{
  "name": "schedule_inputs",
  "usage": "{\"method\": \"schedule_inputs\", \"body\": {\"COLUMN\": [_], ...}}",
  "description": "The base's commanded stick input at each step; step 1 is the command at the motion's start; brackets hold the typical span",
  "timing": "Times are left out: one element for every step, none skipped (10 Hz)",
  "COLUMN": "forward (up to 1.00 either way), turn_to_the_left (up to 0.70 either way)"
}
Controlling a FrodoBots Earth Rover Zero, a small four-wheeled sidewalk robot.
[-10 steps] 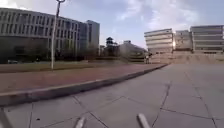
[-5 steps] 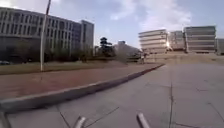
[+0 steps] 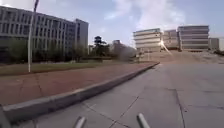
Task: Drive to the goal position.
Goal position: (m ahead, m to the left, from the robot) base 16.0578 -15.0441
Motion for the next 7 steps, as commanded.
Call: {"method": "schedule_inputs", "body": {"forward": [0.70, 0.70, 0.70, 0.70, 0.70, 0.70, 0.70], "turn_to_the_left": [-0.14, -0.14, -0.14, -0.14, -0.14, -0.14, -0.14]}}
